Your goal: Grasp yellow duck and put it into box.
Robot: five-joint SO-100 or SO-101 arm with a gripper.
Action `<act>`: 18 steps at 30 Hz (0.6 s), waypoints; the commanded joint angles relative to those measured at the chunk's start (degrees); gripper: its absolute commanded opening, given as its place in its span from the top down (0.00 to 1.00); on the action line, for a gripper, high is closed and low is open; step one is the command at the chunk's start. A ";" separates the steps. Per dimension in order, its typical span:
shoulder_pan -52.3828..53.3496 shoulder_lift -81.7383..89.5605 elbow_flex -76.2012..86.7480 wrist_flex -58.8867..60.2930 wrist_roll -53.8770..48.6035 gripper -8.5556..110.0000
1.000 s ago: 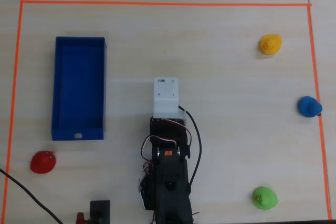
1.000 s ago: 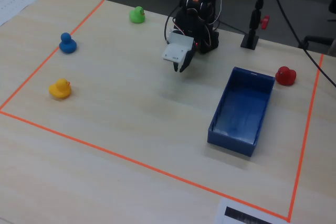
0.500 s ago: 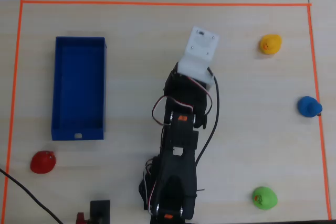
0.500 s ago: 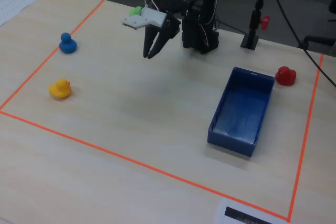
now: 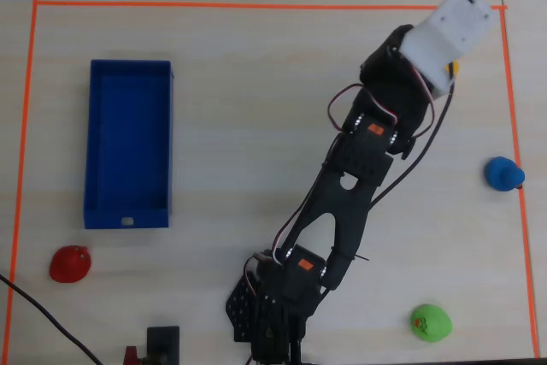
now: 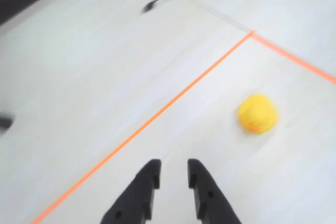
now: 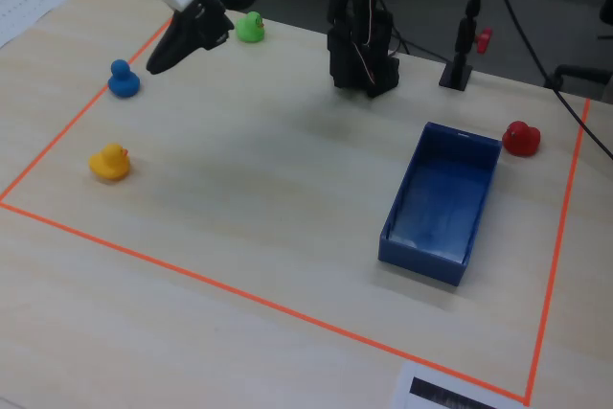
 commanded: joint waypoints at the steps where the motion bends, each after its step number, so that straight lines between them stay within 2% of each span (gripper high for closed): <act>1: 5.27 -6.24 -10.28 -1.93 1.49 0.88; 7: 9.76 -17.31 -19.69 -1.23 2.37 0.84; 18: 7.82 -28.13 -24.17 -1.58 0.62 0.79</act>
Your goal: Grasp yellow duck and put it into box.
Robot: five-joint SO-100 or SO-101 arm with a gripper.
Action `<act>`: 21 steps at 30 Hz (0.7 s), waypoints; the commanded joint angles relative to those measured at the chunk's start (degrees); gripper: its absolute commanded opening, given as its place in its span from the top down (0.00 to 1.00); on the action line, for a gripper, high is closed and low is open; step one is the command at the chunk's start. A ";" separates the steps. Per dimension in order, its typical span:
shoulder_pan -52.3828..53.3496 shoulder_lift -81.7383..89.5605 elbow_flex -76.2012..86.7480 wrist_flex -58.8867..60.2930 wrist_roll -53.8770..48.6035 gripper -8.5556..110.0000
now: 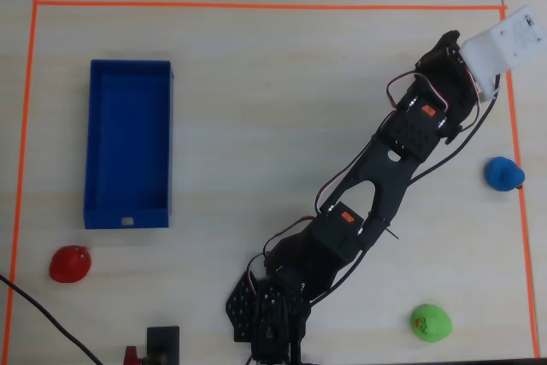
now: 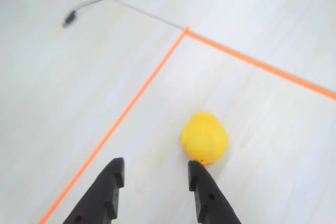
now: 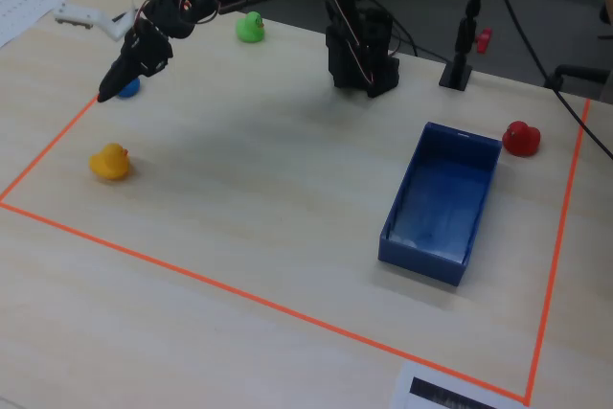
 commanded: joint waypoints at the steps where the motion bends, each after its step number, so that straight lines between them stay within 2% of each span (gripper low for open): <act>1: -1.23 -1.05 -4.39 -1.49 -1.05 0.79; 6: -1.14 -5.54 -6.50 -2.11 -2.46 0.75; 21: 1.41 -25.14 -24.52 -0.53 -3.16 0.74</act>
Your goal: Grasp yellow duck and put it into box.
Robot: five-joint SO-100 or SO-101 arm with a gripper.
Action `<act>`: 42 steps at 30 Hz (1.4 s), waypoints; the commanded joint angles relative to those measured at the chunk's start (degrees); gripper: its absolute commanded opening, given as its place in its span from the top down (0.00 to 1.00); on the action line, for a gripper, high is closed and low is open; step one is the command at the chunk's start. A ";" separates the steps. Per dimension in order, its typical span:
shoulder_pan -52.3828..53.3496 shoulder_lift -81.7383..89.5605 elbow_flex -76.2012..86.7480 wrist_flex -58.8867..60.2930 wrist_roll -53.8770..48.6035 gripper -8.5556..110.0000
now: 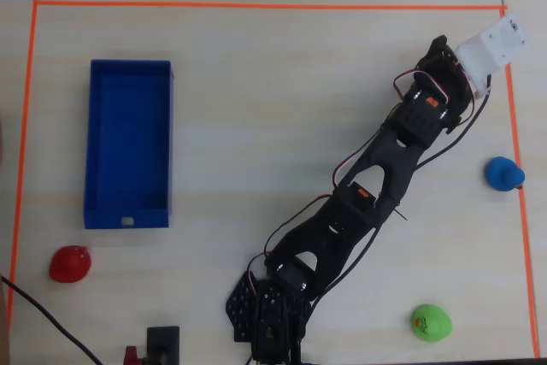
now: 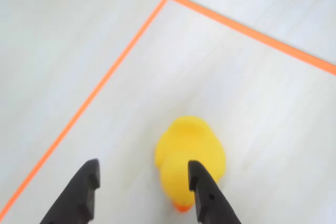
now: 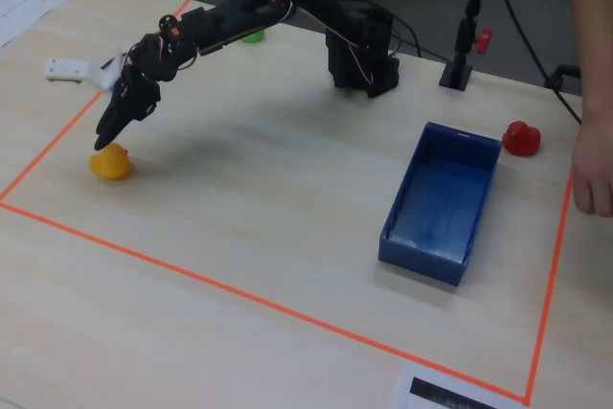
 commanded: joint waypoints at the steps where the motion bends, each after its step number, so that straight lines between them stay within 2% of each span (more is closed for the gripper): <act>1: 0.26 -2.99 -9.40 1.41 -0.53 0.74; 18: 0.79 -11.43 -14.77 4.57 -5.01 0.75; 21: 0.44 -11.43 -14.94 7.21 -6.94 0.79; 24: 0.18 -11.25 -15.56 10.28 -8.96 0.93; 33: 0.26 -9.84 -18.11 15.73 -8.00 0.93; 36: -0.09 -5.89 -18.19 20.21 -5.19 0.93; 42: -6.68 11.25 -13.10 37.53 -0.62 0.93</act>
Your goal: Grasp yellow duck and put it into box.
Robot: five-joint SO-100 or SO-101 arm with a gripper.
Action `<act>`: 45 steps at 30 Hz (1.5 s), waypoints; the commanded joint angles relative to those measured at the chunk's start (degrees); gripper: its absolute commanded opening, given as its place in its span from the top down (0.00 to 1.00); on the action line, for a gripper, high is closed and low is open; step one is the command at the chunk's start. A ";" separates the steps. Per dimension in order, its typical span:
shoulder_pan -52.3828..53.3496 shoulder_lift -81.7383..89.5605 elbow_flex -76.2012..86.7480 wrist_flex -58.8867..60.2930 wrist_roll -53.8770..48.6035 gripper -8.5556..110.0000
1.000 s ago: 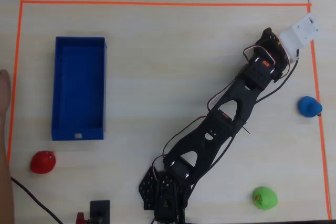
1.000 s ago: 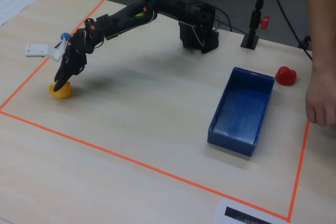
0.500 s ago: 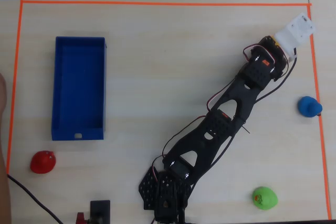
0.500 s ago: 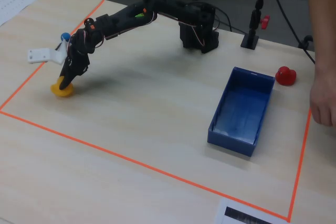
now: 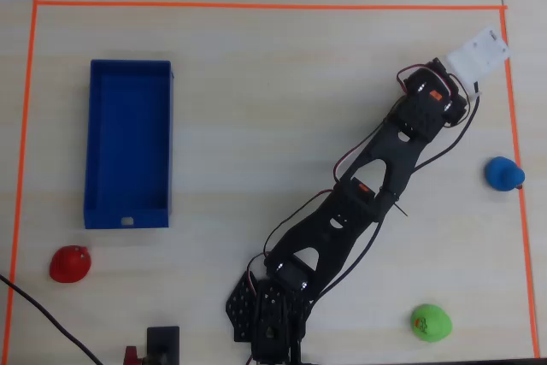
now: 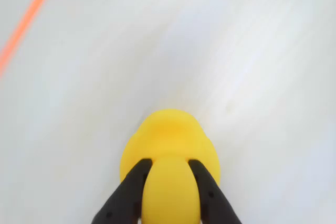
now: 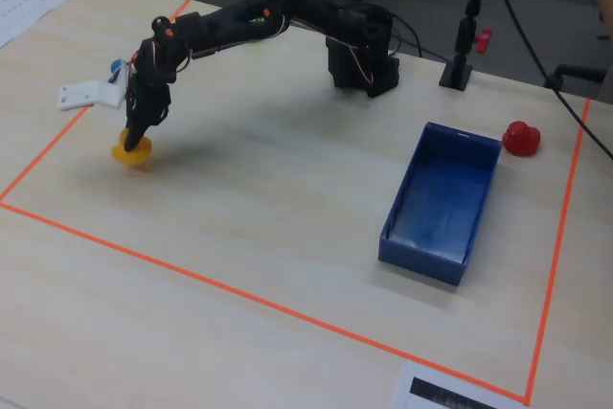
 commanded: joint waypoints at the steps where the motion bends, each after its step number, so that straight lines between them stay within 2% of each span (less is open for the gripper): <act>1: -6.42 18.63 3.60 11.16 2.72 0.93; 5: -13.80 34.89 18.28 16.44 3.34 0.93; 11: -24.35 63.46 55.02 9.23 0.35 0.93; 19: -42.71 80.95 68.12 15.38 1.05 0.93; 26: -65.65 80.60 64.25 20.92 8.09 0.93; 32: -79.37 64.25 48.69 26.46 18.63 0.93; 38: -84.81 45.79 31.82 28.83 23.03 0.93; 45: -84.38 29.88 14.50 29.97 23.12 0.93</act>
